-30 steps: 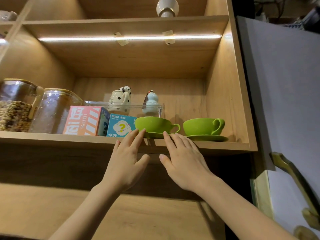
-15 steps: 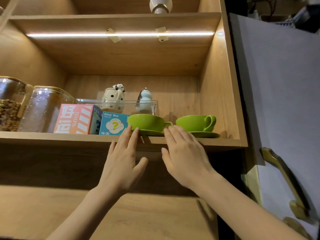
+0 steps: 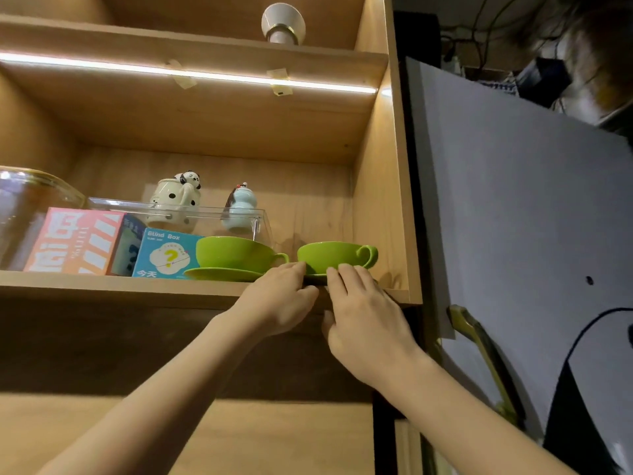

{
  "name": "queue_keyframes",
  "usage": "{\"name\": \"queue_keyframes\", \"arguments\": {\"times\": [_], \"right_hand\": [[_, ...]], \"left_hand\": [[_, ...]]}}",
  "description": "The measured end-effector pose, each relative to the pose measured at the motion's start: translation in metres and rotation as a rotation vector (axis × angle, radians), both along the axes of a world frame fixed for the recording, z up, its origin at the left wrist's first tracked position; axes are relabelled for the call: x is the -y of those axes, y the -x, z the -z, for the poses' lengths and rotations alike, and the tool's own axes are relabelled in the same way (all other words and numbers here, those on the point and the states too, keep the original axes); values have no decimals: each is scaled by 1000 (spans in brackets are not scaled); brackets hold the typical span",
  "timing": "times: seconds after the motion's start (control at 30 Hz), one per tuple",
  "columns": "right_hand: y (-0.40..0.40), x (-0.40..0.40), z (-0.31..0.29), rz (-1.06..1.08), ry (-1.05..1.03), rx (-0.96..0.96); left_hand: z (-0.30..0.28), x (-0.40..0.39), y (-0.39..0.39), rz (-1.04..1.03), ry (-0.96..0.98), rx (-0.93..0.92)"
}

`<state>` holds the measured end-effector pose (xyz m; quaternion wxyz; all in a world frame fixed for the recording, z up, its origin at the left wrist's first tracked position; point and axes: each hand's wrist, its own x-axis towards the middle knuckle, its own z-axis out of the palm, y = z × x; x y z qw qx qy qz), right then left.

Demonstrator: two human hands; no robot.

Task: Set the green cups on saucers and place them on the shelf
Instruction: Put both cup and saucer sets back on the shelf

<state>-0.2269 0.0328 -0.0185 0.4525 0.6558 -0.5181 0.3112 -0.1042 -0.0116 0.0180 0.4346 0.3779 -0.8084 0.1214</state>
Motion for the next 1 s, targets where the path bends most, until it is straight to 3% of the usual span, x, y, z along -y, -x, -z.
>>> {"name": "queue_keyframes", "arguments": {"times": [0.1, 0.4, 0.7, 1.0], "right_hand": [[16, -3, -2, -59, 17, 37], [46, 1, -6, -128, -28, 124], [51, 10, -5, -157, -20, 155], [51, 19, -2, -263, 47, 226]], "left_hand": [[3, 6, 2, -60, 44, 5], [16, 16, -3, 88, 174, -29], [18, 7, -9, 351, 87, -137], [19, 18, -10, 319, 148, -107]]}}
